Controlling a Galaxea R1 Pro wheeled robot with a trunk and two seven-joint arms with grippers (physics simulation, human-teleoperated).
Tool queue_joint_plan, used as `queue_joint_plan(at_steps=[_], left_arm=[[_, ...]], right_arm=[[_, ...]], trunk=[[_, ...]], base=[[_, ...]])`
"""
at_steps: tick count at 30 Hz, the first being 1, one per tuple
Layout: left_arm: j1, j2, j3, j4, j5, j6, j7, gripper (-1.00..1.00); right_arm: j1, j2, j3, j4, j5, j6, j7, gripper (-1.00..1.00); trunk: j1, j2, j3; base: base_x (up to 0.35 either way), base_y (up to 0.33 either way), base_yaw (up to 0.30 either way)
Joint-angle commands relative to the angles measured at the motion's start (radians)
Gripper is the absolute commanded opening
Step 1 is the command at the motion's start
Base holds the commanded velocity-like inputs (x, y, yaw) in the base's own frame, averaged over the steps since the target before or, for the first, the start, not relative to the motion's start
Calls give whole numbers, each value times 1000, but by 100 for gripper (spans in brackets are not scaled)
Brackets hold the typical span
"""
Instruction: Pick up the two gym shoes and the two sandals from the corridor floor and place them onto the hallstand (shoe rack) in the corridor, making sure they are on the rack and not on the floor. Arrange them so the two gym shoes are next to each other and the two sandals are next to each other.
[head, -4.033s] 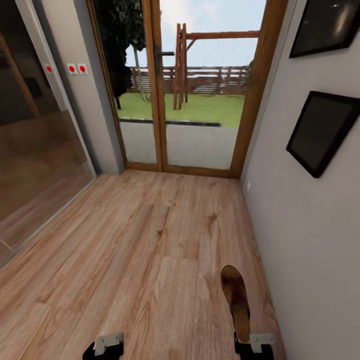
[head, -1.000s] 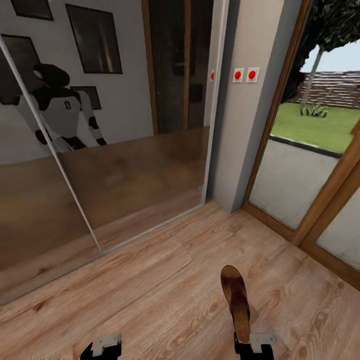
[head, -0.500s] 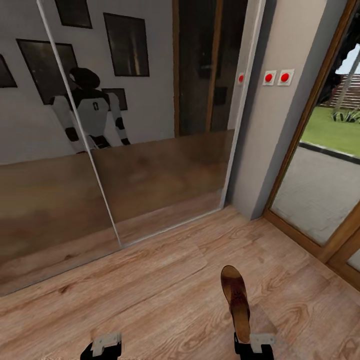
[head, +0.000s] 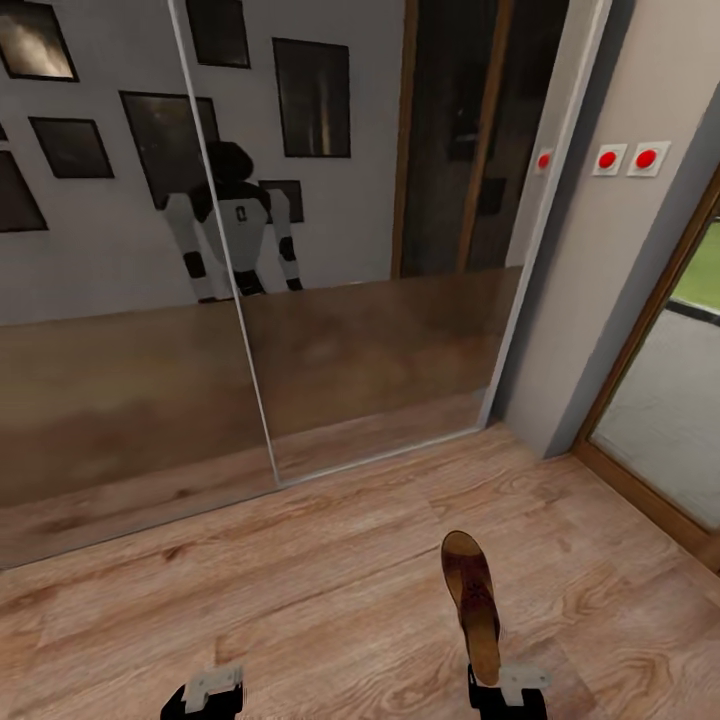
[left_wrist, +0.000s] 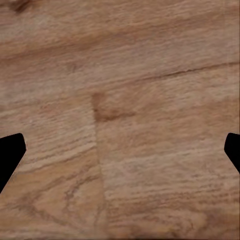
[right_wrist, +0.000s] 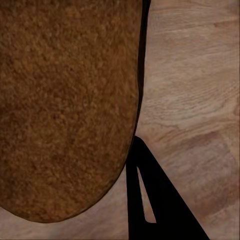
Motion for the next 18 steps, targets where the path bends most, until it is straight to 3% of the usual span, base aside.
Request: queue_joint_plan(at_steps=[1,18], left_arm=[[-1,-1,5,1,-10,-3,3,100],[-1,-1,7,1,-11,-3,4,100]], right_arm=[[0,0,4,0,10,0,-11,-100],[0,0,4,0,10,-1,-12,-100]], trunk=[[0,0,-1],[0,0,4]], base=[[0,0,276],[0,0,277]])
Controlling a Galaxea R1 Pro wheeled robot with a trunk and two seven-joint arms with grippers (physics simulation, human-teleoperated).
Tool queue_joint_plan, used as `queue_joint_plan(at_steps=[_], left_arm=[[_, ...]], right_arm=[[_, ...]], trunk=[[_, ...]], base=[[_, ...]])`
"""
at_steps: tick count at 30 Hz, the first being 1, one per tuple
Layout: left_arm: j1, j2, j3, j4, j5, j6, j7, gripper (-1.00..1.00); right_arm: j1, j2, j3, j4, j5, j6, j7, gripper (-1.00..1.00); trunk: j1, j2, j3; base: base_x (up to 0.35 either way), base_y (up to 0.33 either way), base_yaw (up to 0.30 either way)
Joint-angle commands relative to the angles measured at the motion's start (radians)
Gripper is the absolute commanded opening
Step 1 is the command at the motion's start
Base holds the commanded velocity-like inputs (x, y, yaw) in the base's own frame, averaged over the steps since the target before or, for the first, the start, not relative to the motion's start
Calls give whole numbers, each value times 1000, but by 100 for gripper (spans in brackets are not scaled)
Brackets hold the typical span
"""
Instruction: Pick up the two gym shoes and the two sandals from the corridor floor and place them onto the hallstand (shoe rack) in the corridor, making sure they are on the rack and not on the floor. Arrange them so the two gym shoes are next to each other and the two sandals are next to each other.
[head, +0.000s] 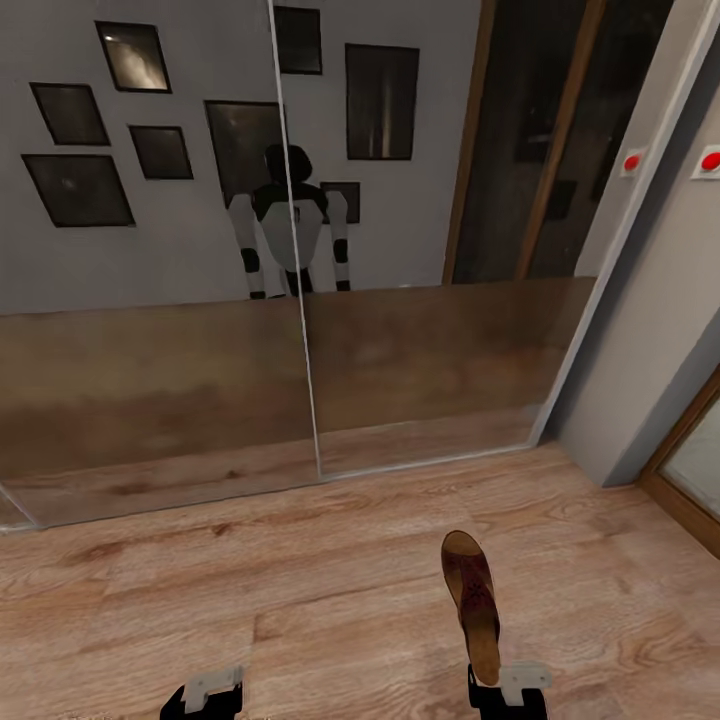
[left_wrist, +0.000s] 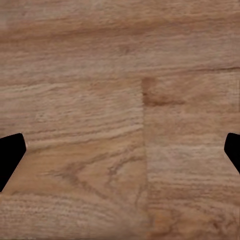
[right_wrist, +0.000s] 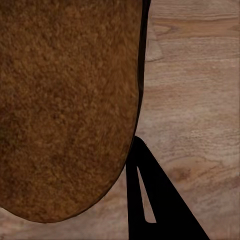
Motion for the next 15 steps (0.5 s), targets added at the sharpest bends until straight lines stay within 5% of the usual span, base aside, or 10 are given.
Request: queue_joint_plan(at_steps=[1,8,15], left_arm=[[-1,-1,5,1,-10,-3,3,100],[-1,-2,4,0,-13,-3,3,100],[-1,-2,6,-1,-13,-3,3,100]], right_arm=[[0,0,4,0,10,0,-10,-100],[0,1,4,0,8,0,-10,-100],[0,2,3,-1,7,0,-10,-100]], trunk=[[0,0,0],[0,0,5],[0,0,6]], base=[[0,0,267],[0,-10,267],[0,-215,277]])
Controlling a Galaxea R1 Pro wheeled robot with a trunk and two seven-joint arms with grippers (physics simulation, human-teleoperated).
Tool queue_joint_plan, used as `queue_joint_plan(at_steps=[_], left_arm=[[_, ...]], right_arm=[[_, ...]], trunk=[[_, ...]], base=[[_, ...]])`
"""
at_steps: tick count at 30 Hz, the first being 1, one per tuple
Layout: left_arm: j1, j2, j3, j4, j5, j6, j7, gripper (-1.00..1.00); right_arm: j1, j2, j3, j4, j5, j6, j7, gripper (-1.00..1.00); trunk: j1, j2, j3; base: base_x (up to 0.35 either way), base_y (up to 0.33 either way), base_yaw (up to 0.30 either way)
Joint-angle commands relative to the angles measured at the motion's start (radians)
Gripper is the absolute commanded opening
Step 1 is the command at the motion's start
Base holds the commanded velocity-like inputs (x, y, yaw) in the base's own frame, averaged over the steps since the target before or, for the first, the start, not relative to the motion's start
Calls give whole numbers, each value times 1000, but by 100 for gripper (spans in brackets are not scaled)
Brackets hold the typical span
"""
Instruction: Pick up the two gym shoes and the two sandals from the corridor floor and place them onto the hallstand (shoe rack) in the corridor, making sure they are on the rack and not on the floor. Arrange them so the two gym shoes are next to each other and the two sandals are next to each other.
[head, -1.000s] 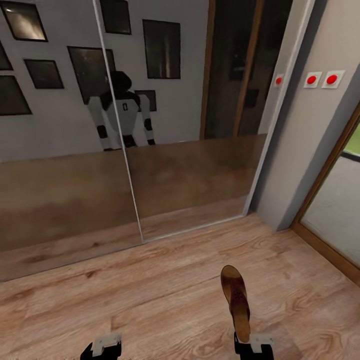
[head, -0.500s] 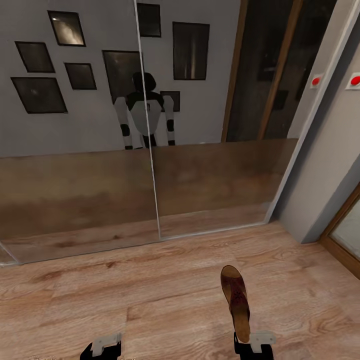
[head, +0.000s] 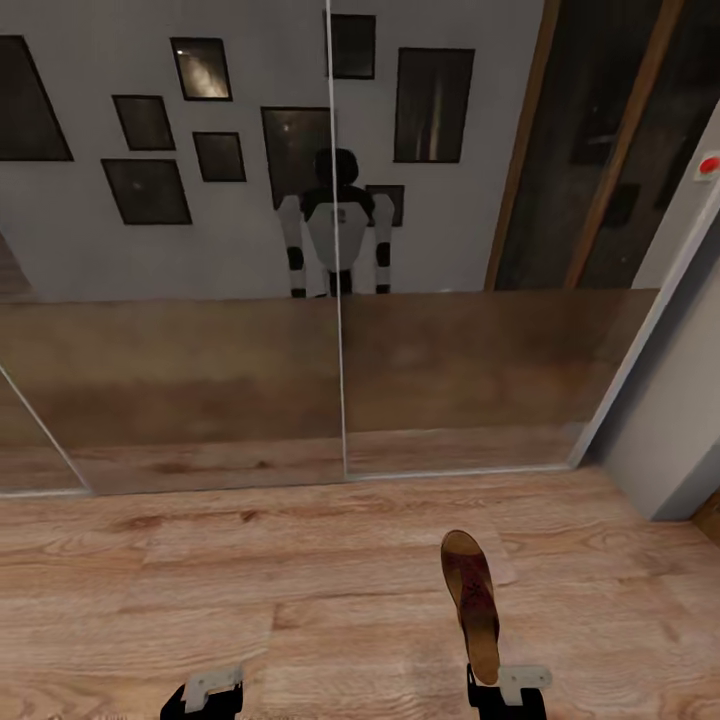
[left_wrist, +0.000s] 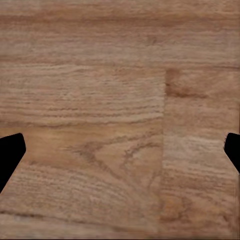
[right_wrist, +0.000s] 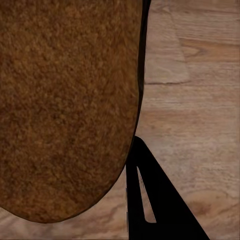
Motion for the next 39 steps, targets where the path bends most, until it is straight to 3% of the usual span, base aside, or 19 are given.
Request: queue_joint_plan(at_steps=[1,22,39], left_arm=[[-1,-1,5,1,-11,-3,3,100],[-1,0,5,2,-9,-3,3,100],[-1,0,5,2,-8,-3,3,100]], right_arm=[[0,0,4,1,9,0,-10,-100],[0,5,4,3,11,0,-12,-100],[0,5,4,3,12,0,-10,-100]], trunk=[[0,0,-1],[0,0,-1],[0,0,-1]], base=[[0,-265,280],[51,-252,281],[43,-31,284]])
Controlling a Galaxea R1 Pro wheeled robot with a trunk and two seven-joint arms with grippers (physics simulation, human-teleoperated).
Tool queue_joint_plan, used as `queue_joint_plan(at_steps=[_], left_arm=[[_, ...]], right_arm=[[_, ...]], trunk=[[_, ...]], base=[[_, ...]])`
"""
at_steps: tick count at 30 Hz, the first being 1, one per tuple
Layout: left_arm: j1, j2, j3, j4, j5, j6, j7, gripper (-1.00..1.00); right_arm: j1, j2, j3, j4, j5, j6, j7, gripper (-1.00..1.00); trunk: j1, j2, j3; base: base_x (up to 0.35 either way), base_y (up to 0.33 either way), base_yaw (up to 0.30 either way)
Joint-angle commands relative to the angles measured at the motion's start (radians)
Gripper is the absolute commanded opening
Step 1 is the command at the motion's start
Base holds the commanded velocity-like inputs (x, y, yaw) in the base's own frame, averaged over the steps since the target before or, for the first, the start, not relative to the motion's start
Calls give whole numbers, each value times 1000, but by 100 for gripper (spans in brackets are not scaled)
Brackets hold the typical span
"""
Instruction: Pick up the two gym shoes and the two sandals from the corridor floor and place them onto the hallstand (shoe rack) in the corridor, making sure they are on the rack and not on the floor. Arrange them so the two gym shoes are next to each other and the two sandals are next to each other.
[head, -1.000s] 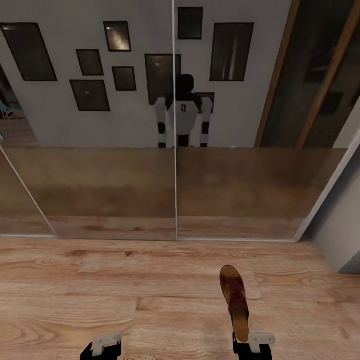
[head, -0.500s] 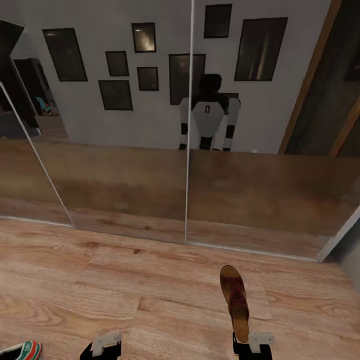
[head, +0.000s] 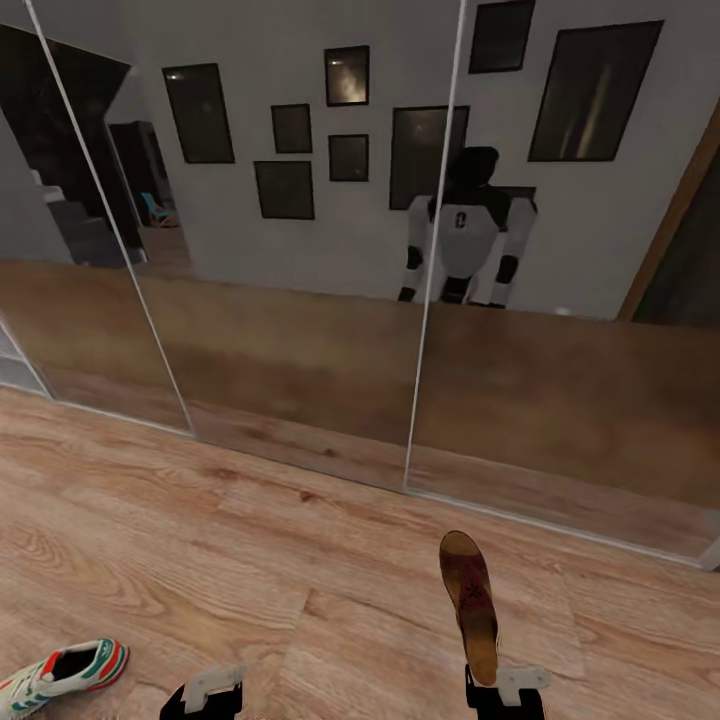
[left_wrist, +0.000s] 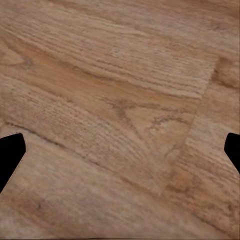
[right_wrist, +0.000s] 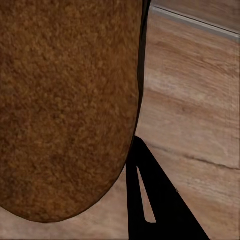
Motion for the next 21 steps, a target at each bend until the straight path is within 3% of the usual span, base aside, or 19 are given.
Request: queue_joint_plan(at_steps=[1,21], left_arm=[[-1,-1,5,1,-11,-3,3,100],[-1,-1,5,1,-11,-3,3,100]], right_arm=[[0,0,4,0,10,0,-10,-100],[0,0,4,0,10,0,-10,-100]], trunk=[[0,0,-1],[0,0,-1]], base=[[1,0,284],[0,0,284]])
